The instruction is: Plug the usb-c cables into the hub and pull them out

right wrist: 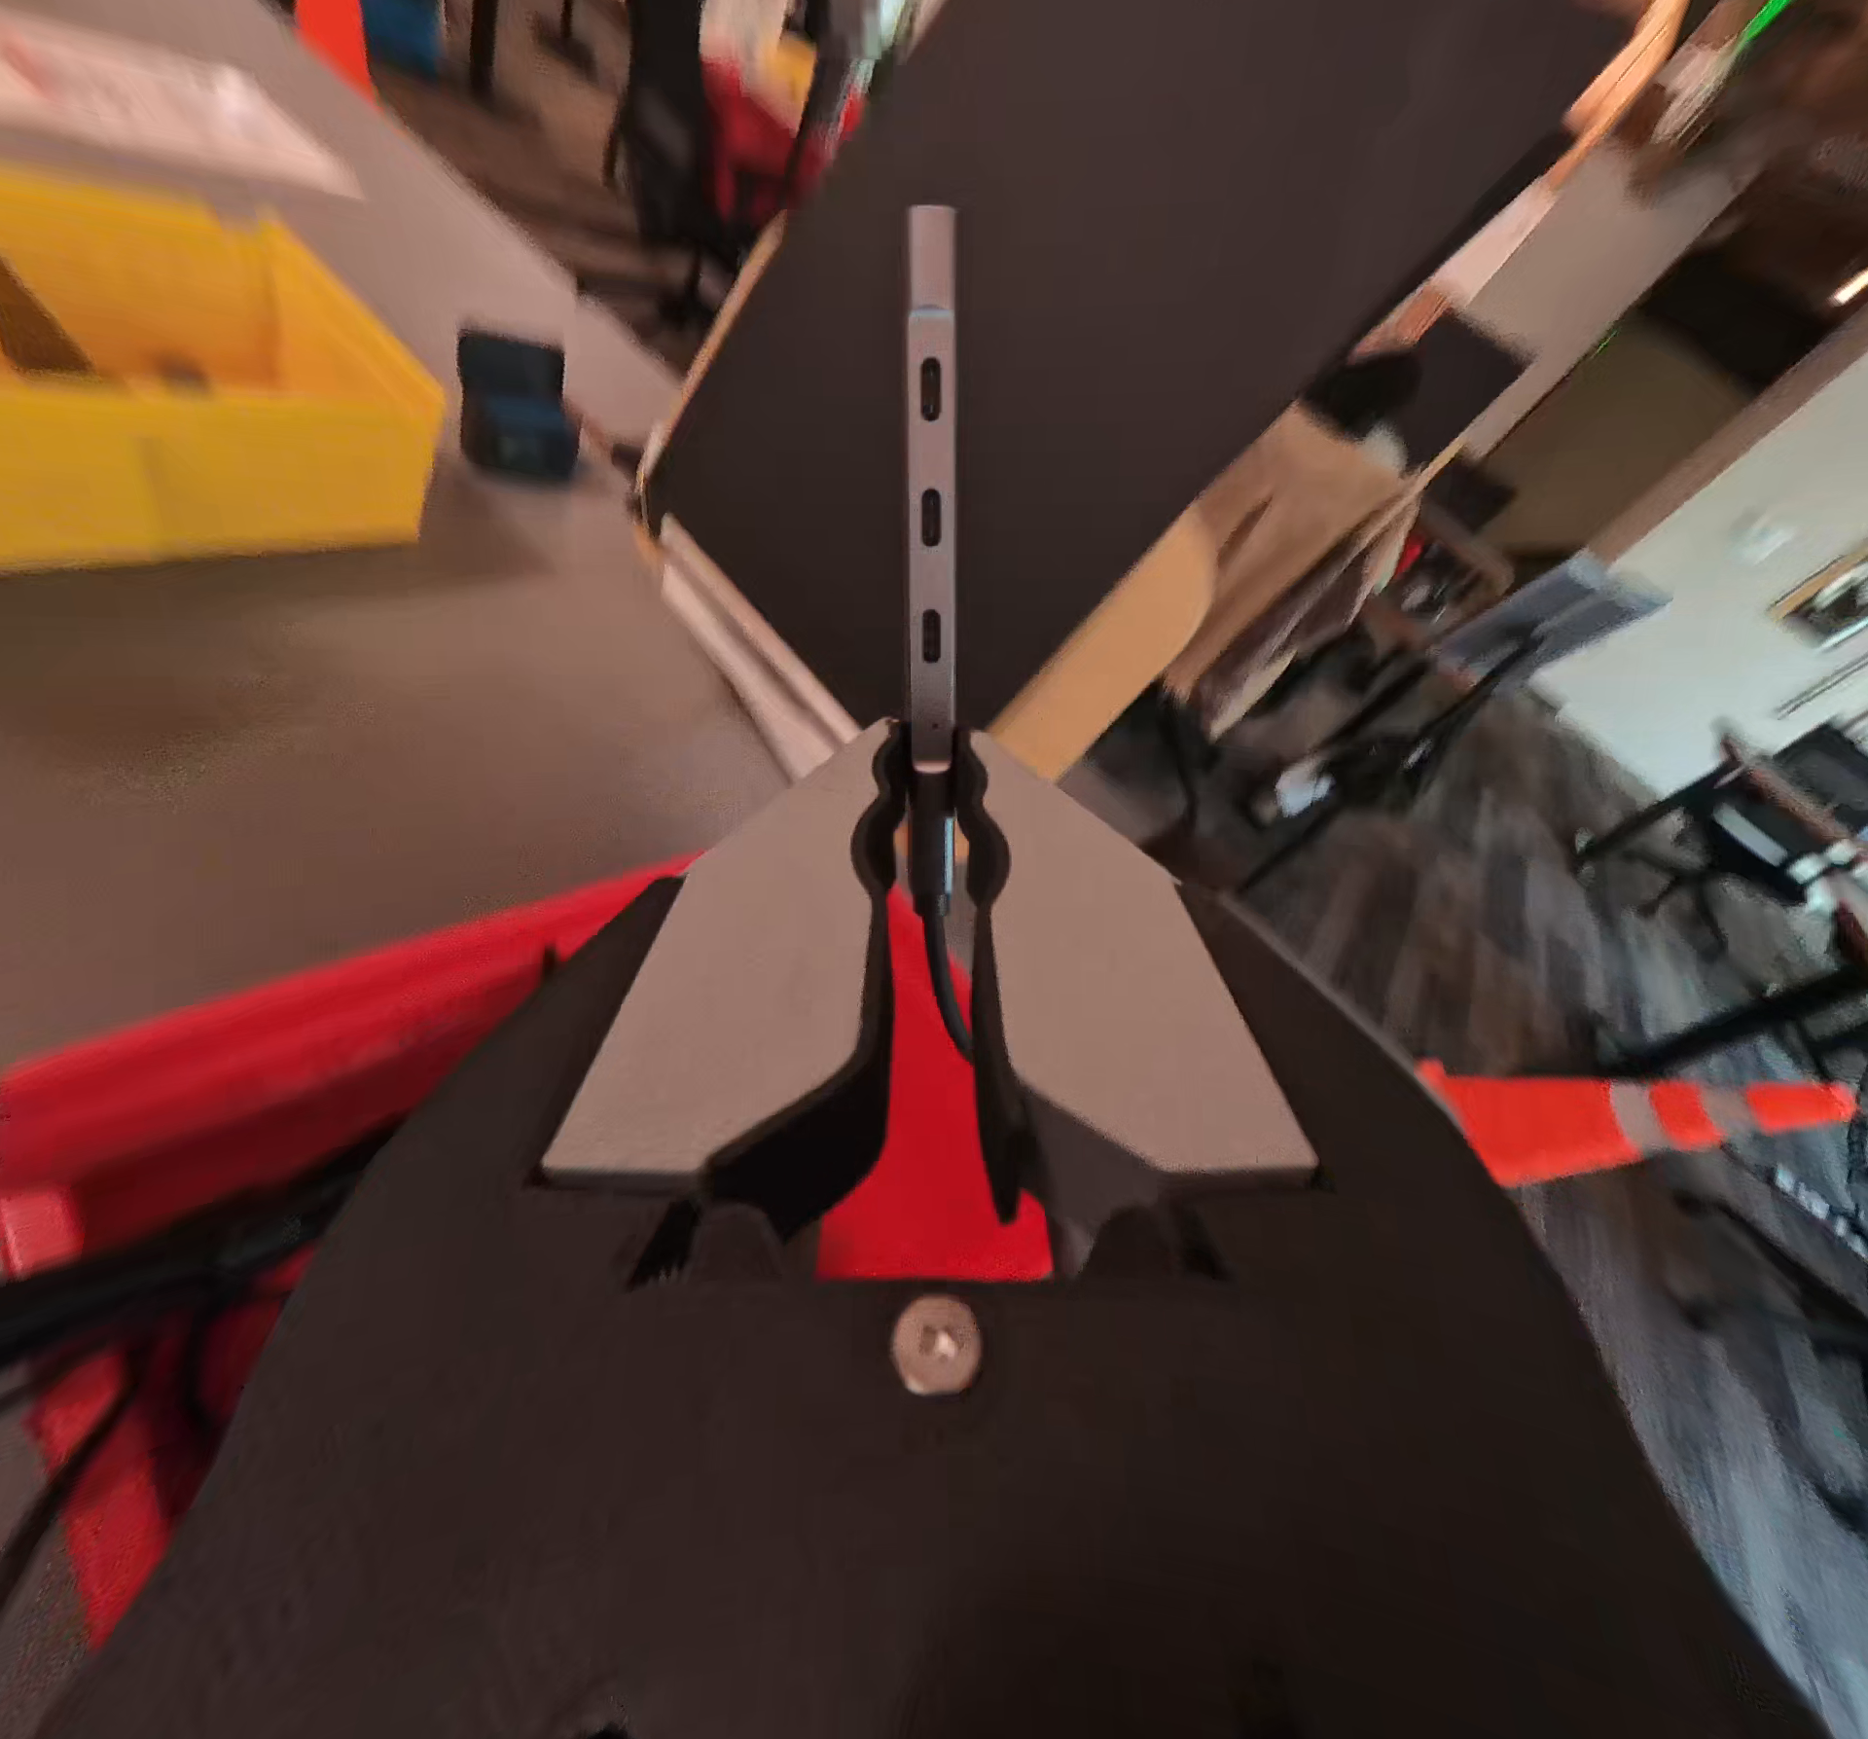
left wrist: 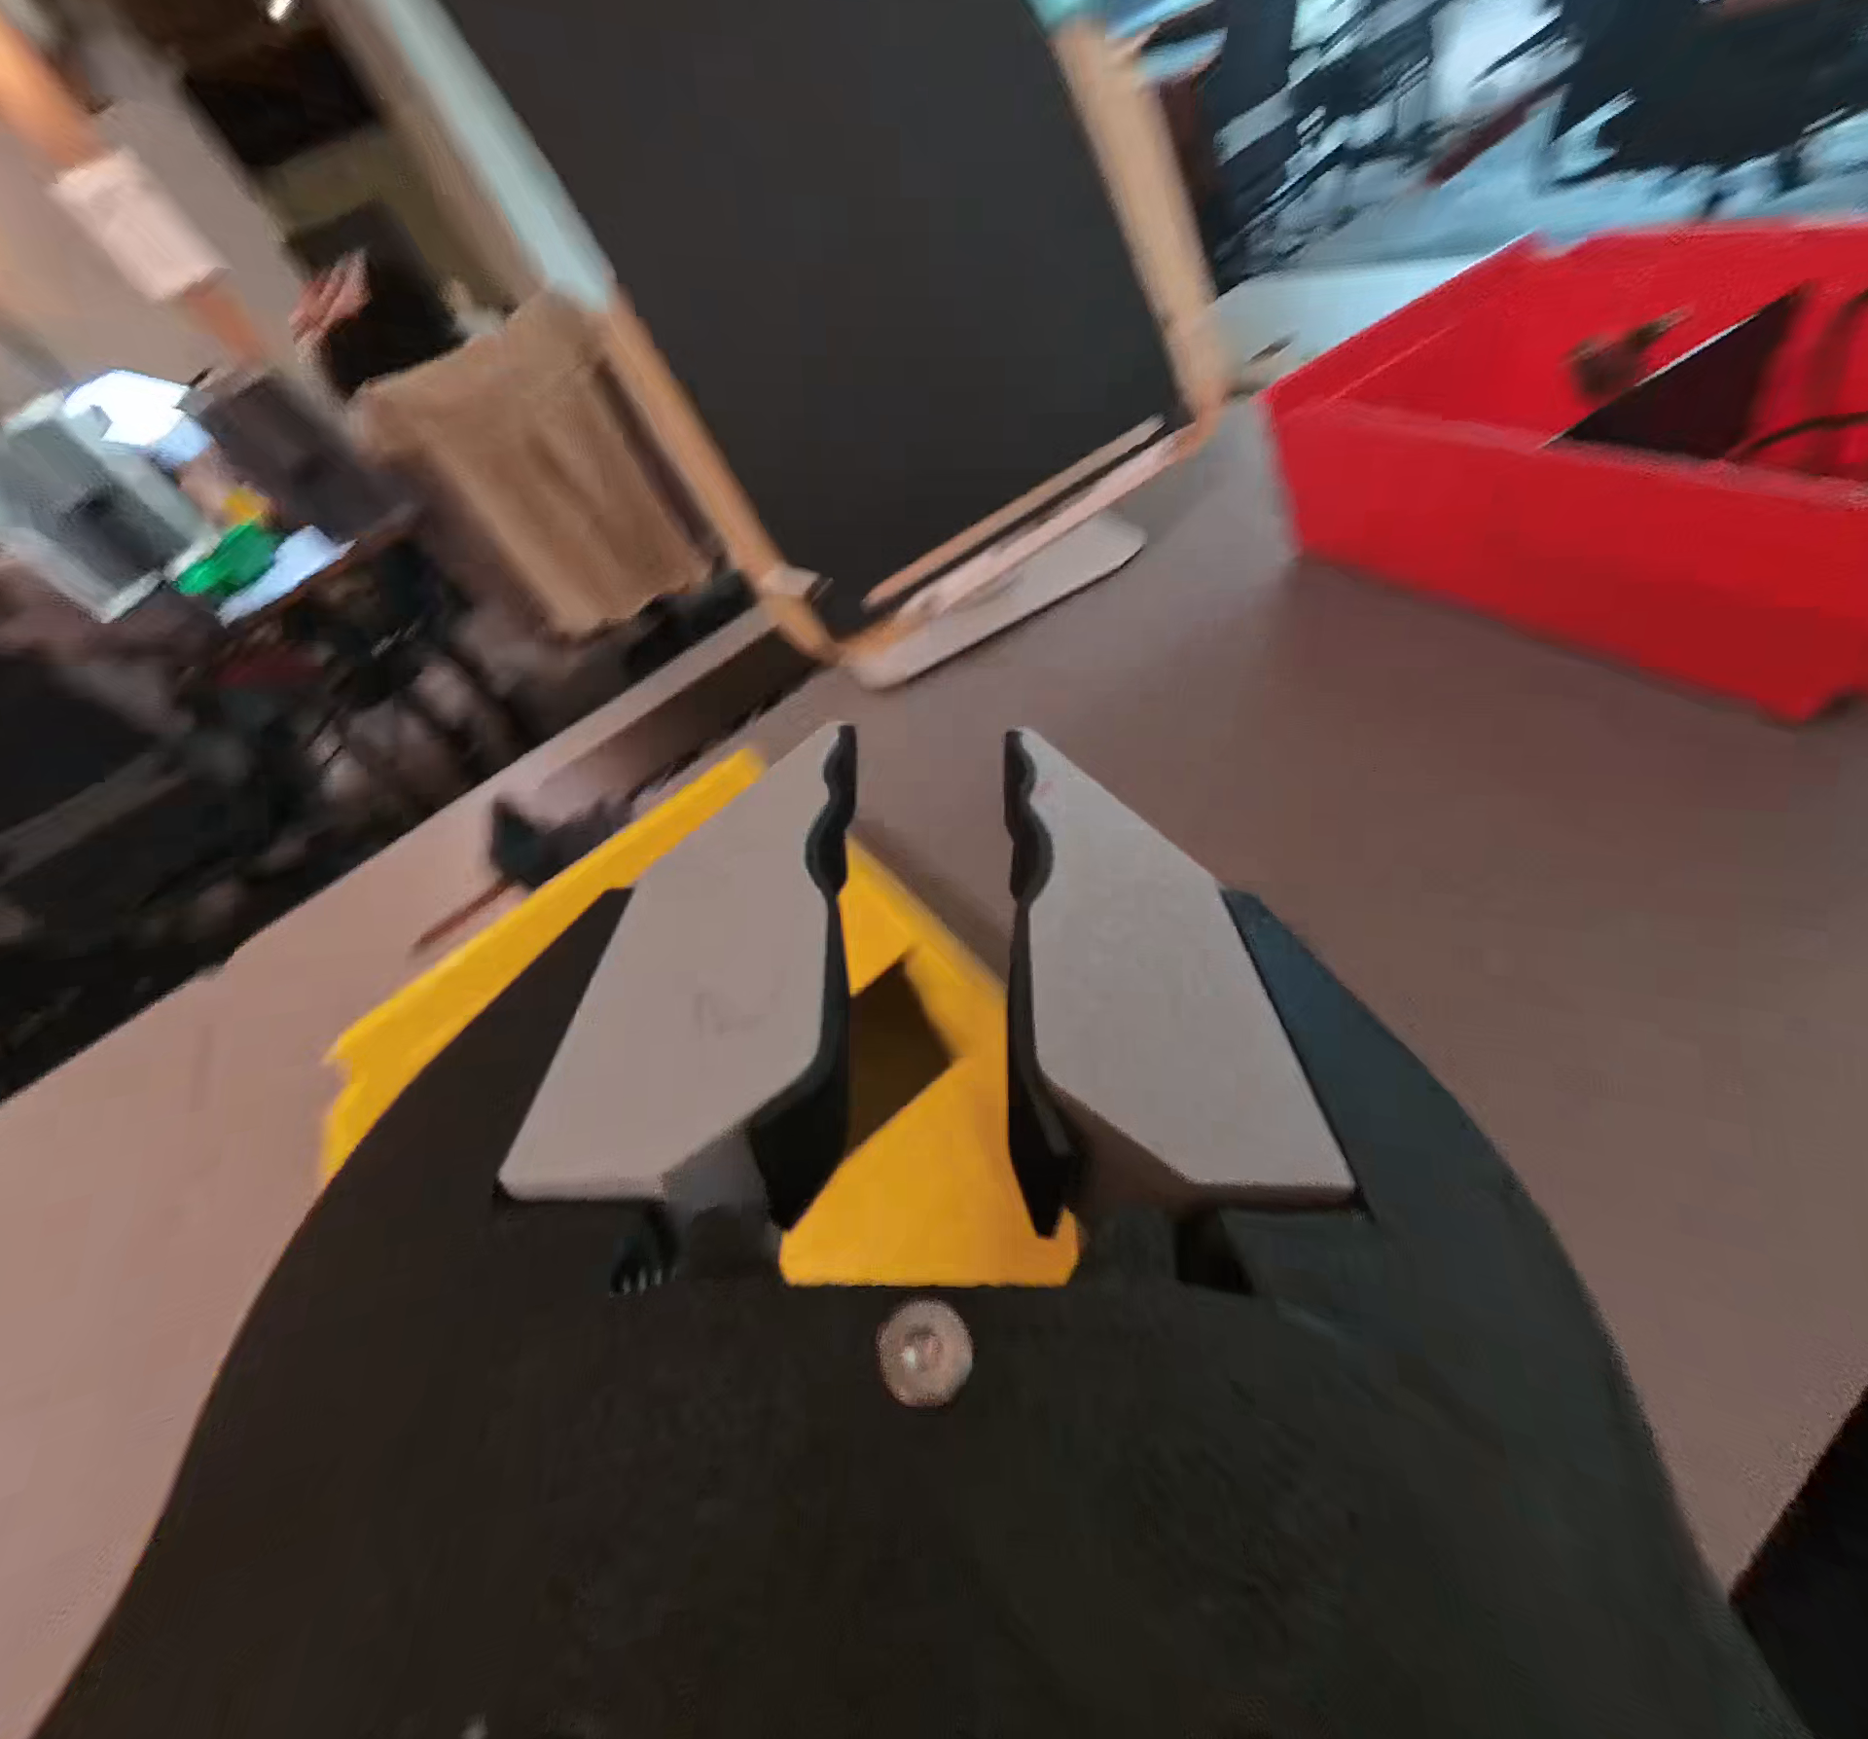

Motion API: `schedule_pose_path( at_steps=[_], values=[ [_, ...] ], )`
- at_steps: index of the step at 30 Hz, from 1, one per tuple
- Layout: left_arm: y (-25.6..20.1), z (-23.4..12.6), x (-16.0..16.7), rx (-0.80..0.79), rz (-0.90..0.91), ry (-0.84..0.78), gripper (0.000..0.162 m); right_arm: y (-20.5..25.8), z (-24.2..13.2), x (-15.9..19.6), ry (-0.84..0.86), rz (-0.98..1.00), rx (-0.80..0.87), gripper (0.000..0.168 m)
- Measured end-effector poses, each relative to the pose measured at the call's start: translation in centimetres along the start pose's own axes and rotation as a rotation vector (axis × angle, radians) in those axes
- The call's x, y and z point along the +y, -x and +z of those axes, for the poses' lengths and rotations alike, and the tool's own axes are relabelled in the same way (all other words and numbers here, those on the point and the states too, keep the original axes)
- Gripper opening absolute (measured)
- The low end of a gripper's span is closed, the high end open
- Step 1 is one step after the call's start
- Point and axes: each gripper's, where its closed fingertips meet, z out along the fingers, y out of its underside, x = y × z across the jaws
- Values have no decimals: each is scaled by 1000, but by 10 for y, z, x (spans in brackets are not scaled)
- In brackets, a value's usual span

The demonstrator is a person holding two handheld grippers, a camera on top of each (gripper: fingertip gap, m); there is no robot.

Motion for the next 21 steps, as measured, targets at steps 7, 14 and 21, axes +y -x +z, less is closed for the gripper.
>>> schedule_pose_path(
  at_steps=[7,14,21],
  values=[
    [114,-12,86,-106,-111,329,38,75,84,194,770,257,-276,20],
    [141,87,185,116,-57,794,38,42,88,156,662,393,-231,37],
    [145,114,253,155,19,1143,34,36,56,114,540,190,-197,31]
  ],
)
